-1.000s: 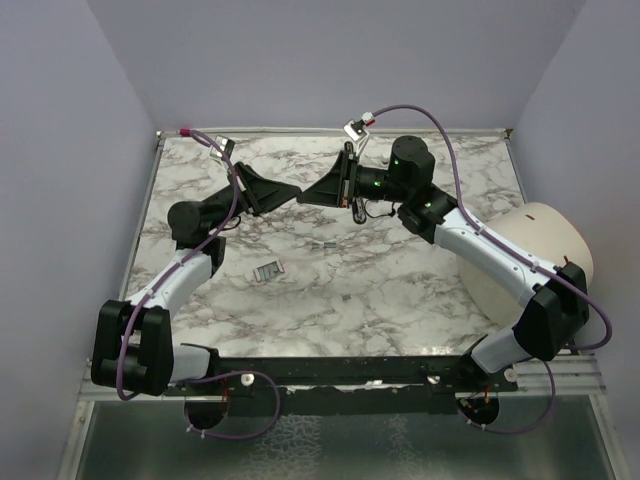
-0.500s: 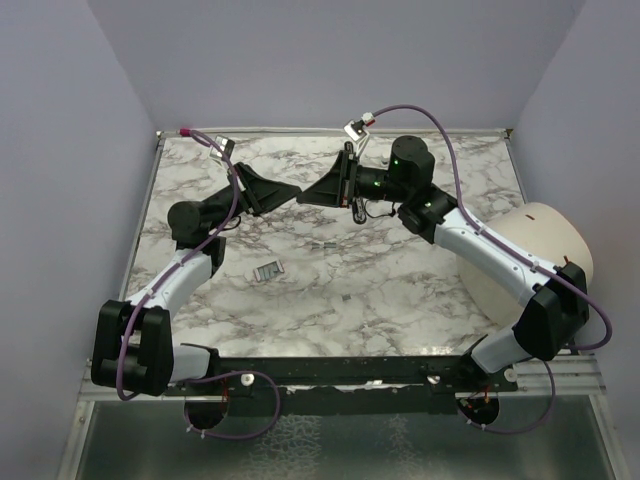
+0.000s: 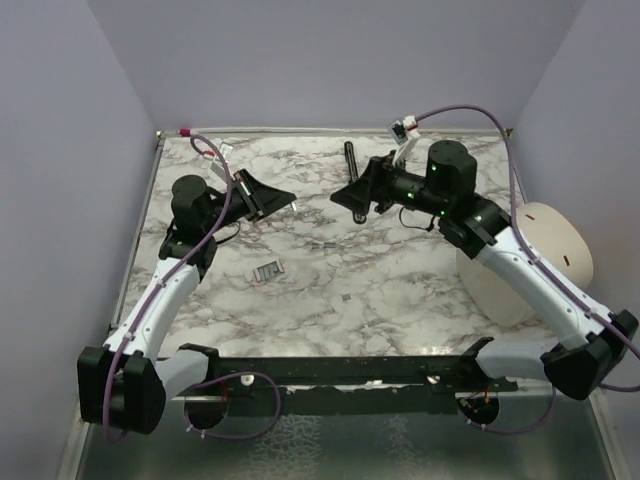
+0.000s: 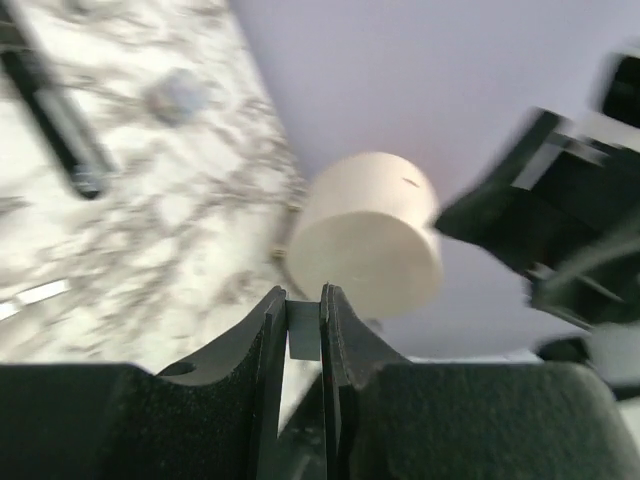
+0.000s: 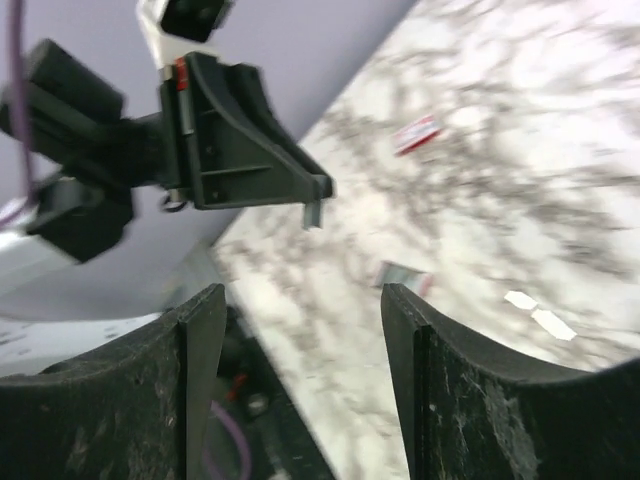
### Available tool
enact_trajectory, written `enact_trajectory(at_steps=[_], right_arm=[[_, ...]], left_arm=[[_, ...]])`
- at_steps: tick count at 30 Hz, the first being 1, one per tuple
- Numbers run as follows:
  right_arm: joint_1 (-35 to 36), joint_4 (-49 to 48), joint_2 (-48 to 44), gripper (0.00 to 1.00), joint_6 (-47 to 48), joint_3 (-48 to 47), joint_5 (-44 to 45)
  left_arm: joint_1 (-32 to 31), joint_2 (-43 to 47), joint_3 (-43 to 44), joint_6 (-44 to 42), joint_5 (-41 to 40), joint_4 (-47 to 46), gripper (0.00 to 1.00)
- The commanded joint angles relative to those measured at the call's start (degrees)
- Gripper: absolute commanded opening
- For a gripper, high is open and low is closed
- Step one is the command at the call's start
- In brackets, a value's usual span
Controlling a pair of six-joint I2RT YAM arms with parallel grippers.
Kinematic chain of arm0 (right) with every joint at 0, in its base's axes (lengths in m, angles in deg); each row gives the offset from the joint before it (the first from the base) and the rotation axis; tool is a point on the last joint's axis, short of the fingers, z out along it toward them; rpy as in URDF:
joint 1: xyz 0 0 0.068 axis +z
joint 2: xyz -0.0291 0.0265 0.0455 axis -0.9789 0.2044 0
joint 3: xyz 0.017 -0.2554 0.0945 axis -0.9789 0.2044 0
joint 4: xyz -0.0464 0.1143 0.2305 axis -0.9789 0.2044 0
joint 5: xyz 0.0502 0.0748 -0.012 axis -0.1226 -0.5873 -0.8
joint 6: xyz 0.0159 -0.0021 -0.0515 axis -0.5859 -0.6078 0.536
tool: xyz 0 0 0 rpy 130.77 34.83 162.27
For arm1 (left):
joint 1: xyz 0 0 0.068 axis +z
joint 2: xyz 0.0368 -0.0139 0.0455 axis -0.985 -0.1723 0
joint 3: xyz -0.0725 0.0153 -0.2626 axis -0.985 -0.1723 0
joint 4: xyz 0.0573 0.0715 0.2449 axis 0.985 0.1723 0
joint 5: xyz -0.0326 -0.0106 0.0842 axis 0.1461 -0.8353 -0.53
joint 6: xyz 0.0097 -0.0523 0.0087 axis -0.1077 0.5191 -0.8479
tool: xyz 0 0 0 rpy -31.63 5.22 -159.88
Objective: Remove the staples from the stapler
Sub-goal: Place the staple in the staple box.
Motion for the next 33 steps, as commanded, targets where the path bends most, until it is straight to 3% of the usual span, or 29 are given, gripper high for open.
enact_trajectory(at_steps=[1, 6, 16, 22, 33], right_arm=[[-0.30, 14.12, -7.04, 0.63, 15.19, 1.89, 23.30], [-0.30, 13.58, -10.55, 0.63, 17.75, 7.71, 28.55], [-0.30, 11.35, -9.04, 0.63, 21.38, 10.49, 29.00], [-0.30, 10.99, -8.85, 0.63, 22.89, 9.78, 29.91], [-0.30, 10.41, -8.70, 0.63, 23.11, 10.69, 29.90]], left_arm=[[-0.02, 3.14, 4.63, -23.83, -20.36, 39.65, 0.15], [-0.15, 3.03, 4.01, -25.62, -32.27, 48.16, 0.14], [-5.19, -4.91, 5.78, -25.01, -46.94, 53.60, 0.12], [-9.00, -8.75, 4.45, -22.63, -50.66, 52.19, 0.12], [-9.75, -11.78, 2.16, -23.10, -51.92, 51.06, 0.12]])
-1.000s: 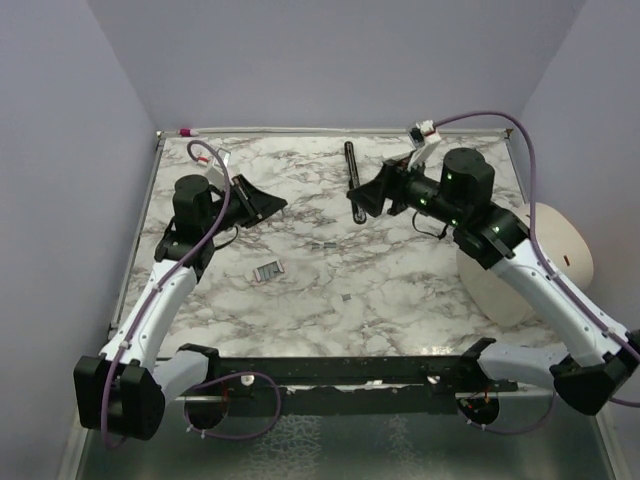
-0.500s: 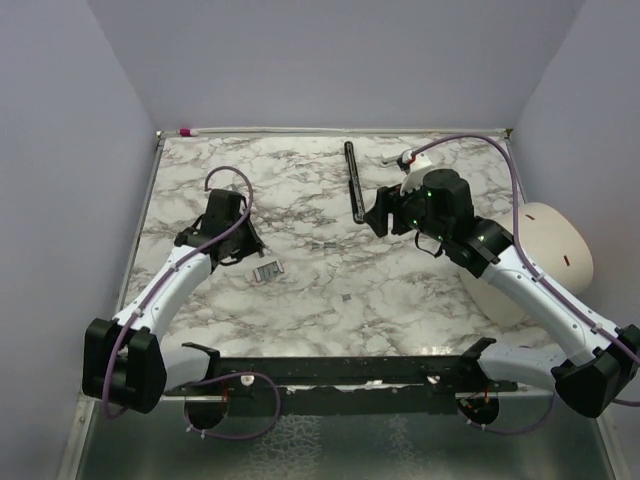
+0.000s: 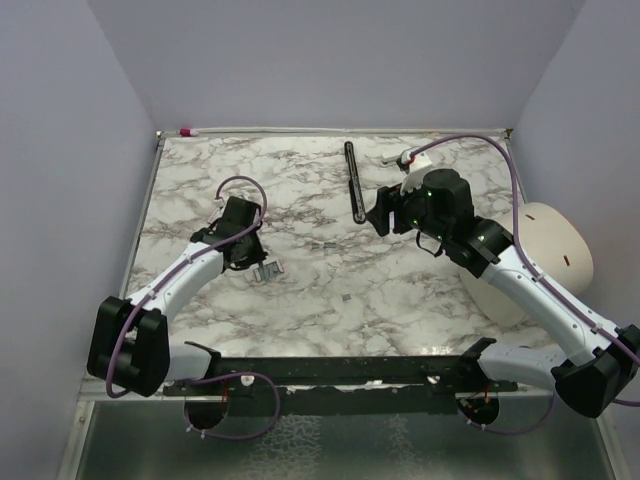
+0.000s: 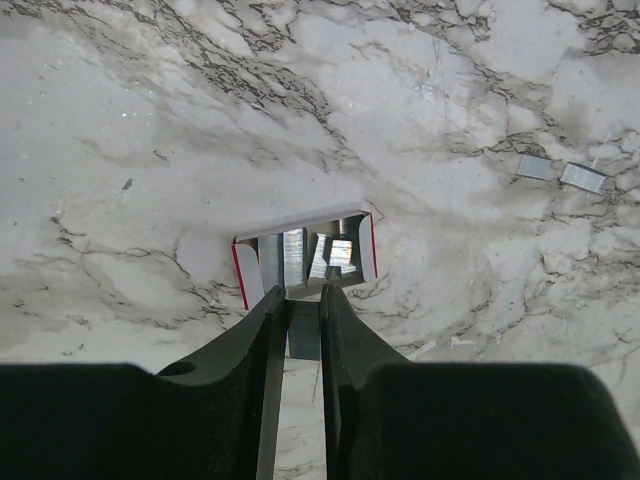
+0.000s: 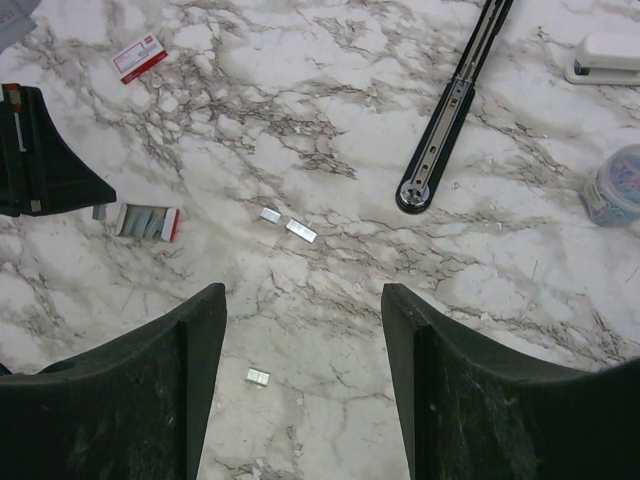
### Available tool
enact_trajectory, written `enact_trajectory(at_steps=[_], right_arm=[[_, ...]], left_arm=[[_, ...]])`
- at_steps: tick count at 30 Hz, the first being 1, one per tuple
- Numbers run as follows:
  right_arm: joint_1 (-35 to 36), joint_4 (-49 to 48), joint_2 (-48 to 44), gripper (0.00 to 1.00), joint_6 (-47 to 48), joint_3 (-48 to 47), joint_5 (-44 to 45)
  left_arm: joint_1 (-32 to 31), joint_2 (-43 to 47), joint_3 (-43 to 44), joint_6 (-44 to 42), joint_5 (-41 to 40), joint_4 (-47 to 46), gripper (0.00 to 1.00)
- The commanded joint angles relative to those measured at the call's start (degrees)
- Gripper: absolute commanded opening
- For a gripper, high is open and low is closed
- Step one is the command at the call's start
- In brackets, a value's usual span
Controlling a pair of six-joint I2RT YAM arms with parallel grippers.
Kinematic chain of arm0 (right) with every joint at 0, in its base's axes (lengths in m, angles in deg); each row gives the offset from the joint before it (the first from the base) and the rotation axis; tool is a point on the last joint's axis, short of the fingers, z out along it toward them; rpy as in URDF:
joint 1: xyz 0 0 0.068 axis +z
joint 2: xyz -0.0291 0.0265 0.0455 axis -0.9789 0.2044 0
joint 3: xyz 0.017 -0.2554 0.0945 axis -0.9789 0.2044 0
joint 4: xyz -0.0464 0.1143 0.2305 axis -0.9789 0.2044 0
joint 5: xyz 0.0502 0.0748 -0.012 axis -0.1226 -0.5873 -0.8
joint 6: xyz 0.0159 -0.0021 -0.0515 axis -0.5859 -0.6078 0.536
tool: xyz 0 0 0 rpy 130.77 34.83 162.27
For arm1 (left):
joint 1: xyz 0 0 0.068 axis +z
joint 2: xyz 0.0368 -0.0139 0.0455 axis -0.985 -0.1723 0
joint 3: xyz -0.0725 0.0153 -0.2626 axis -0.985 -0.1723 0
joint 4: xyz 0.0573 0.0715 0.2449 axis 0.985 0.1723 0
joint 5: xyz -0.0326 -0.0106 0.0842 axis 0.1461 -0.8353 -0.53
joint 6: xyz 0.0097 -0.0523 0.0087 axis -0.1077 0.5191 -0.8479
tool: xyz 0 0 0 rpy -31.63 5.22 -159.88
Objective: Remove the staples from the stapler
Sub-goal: Place the staple in the staple box.
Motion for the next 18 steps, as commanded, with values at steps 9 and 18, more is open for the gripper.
enact_trajectory(at_steps=[9, 18], right_arm=[[-0.04, -1.37, -1.60, 0.87, 2.78, -0.07, 6.00], [-0.04, -2.21, -3.90, 1.00, 4.17, 0.97, 7.96]], left_arm=[[-2.33, -4.84, -0.53, -1.13, -2.85, -2.20, 0.12], [-4.24, -6.74, 0.11, -2.49, -6.28, -1.81, 0.12]])
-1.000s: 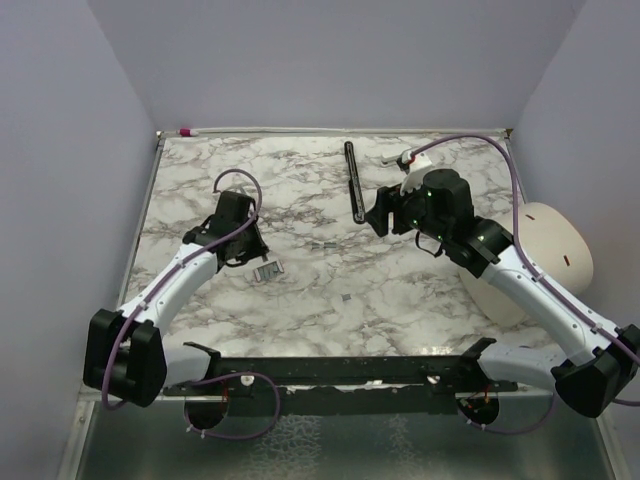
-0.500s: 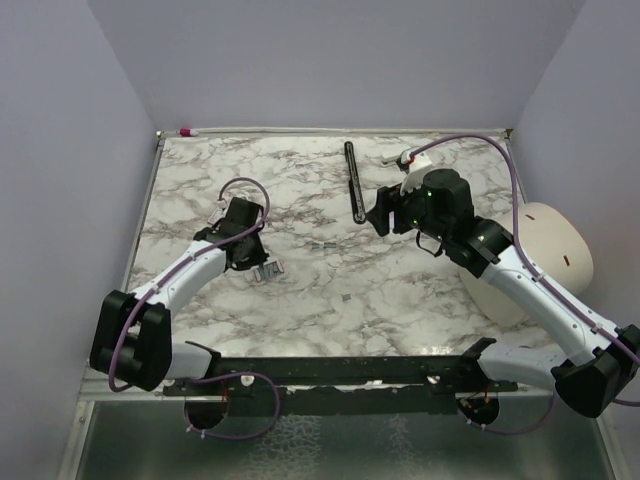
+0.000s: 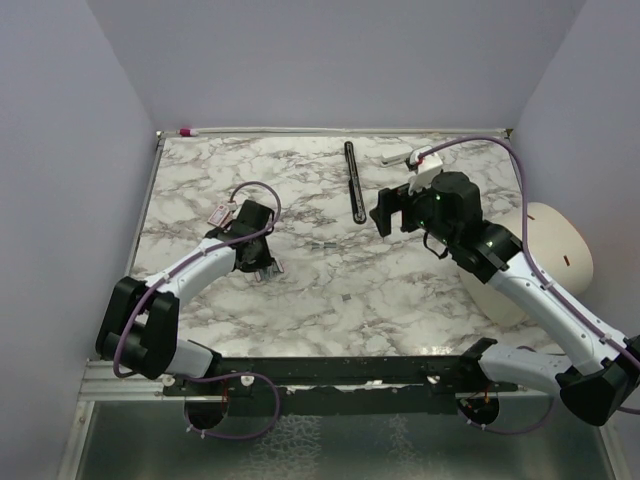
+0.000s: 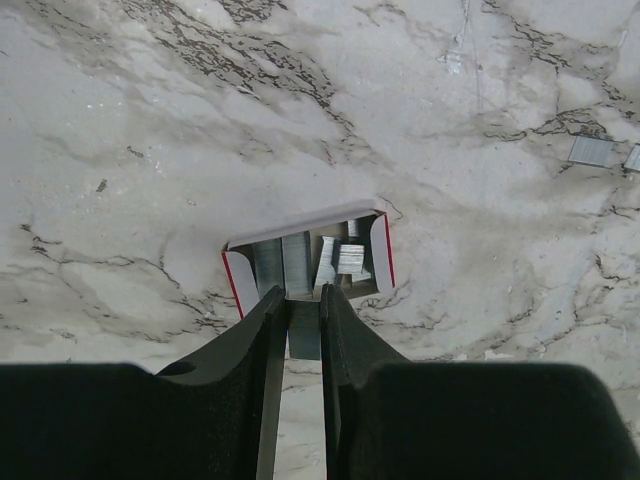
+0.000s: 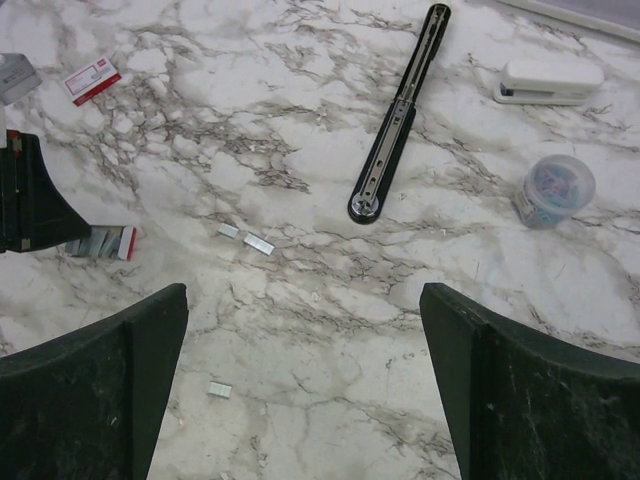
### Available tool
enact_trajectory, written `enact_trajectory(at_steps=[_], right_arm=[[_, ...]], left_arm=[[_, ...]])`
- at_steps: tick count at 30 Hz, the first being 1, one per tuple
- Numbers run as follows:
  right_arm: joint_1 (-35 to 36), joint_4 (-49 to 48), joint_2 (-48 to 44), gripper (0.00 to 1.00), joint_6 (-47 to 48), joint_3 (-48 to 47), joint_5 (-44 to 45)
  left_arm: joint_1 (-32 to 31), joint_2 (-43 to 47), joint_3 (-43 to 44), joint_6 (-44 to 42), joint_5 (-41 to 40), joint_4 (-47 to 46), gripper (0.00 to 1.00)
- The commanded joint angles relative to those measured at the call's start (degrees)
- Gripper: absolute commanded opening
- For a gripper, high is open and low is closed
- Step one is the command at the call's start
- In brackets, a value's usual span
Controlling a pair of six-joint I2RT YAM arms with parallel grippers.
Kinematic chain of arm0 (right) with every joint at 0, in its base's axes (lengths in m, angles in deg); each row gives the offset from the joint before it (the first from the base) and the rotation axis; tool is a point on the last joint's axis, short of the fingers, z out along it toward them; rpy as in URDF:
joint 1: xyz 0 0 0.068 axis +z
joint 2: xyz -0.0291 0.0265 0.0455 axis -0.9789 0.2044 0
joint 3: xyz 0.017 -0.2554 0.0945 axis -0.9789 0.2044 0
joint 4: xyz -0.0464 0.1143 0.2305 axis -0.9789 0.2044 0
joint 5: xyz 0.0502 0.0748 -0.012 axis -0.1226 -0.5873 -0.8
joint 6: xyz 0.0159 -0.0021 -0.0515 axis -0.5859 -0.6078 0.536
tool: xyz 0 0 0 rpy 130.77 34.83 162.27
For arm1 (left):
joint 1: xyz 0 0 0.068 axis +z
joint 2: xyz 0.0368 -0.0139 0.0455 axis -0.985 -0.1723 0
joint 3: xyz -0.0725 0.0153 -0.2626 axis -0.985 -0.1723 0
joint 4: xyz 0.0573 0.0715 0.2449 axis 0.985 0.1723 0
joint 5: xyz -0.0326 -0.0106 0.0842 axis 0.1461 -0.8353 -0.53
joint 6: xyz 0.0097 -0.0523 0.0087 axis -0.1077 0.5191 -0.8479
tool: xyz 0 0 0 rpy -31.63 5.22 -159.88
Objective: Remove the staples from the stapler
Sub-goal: Place the staple in the staple box.
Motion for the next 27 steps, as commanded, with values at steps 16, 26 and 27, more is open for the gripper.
enact_trajectory(at_steps=[16, 26, 27], right_arm=[[-0.04, -2.48, -1.57, 1.00, 1.41, 1.01, 1.89], [-0.04, -2.52, -1.86, 0.99, 1.42, 1.11, 1.58], [-0.04, -2.53, -1.85, 1.00, 1.47, 1.07, 1.56]], left_arm=[[-2.08, -2.63, -0.52, -1.52, -6.73, -2.09, 0.12], [-2.42, -2.82, -1.33, -0.65, -7.89, -2.55, 0.12], [-2.53, -2.77, -1.40, -0.67, -7.96, -2.53, 0.12]])
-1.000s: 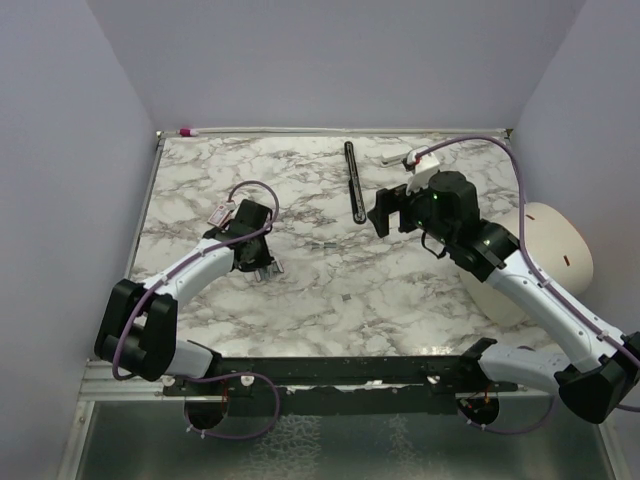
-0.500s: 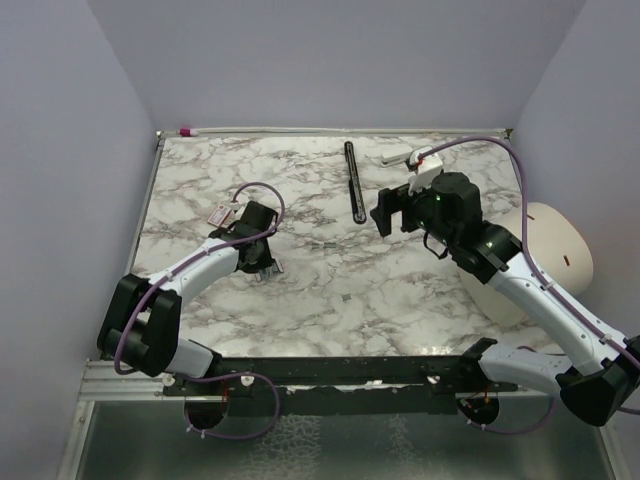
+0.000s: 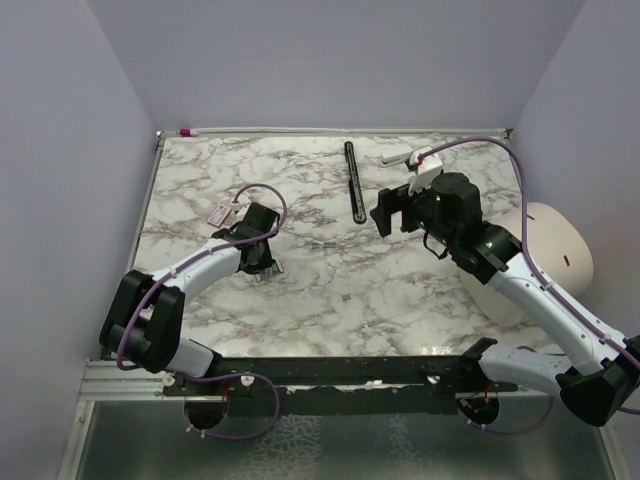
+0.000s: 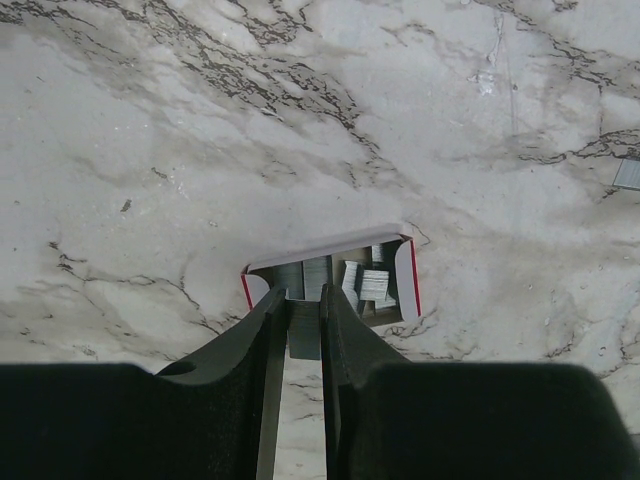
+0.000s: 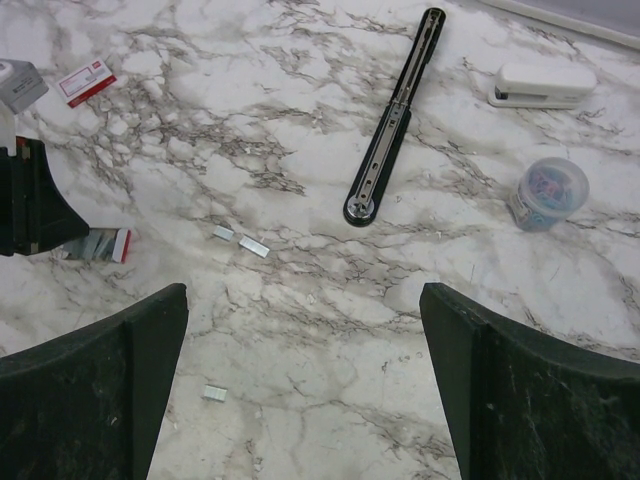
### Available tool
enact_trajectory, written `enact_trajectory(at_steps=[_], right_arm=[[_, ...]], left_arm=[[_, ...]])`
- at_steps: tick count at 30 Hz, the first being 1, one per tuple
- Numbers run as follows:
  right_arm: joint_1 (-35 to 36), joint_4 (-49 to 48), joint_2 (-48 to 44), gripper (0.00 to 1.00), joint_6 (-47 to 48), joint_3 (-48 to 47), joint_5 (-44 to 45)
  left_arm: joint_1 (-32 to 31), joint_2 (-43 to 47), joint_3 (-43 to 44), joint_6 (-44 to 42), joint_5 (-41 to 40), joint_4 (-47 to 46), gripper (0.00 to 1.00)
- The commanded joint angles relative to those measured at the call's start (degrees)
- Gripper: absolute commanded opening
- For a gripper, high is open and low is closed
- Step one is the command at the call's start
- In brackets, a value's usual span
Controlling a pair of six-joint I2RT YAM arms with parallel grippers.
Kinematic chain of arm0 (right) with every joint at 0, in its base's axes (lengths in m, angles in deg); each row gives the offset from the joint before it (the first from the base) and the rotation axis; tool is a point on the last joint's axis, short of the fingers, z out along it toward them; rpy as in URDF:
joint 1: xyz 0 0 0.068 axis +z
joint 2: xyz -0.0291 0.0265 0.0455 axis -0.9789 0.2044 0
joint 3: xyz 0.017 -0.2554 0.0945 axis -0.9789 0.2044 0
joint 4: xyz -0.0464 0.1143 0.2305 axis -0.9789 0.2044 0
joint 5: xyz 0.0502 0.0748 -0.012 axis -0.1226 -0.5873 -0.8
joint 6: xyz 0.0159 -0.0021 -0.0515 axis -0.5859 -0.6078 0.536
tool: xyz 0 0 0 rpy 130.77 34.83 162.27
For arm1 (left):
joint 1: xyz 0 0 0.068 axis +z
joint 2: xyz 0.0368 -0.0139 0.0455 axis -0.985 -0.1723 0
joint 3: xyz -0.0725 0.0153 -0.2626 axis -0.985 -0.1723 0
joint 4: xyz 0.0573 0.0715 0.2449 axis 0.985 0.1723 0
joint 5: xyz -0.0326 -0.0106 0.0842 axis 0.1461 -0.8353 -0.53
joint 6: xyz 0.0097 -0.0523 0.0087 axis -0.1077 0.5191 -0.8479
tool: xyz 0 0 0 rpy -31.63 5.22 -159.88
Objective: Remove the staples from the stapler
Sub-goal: Place the staple in the staple box.
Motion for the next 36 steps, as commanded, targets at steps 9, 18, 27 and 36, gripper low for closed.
enact_trajectory(at_steps=[9, 18, 27, 36], right_arm=[[-0.06, -1.93, -1.30, 1.00, 0.59, 0.54, 0.16], [-0.04, -1.97, -1.35, 1.00, 0.58, 0.71, 0.04], [-0.08, -2.21, -1.39, 1.00, 0.58, 0.81, -0.23], [-0.04, -2.24, -1.47, 1.00, 0.60, 0.83, -0.39]], left_arm=[[-0.98, 0.00, -2.08, 1.03, -2.37, -0.82, 0.12], [-1.07, -0.27, -1.51, 1.43, -2.66, -1.04, 0.12], [-1.16, -0.48, -1.65, 2.02, -3.24, -1.67, 0.13], [-1.29, -1.21, -1.26, 1.74, -4.22, -1.91, 0.13]])
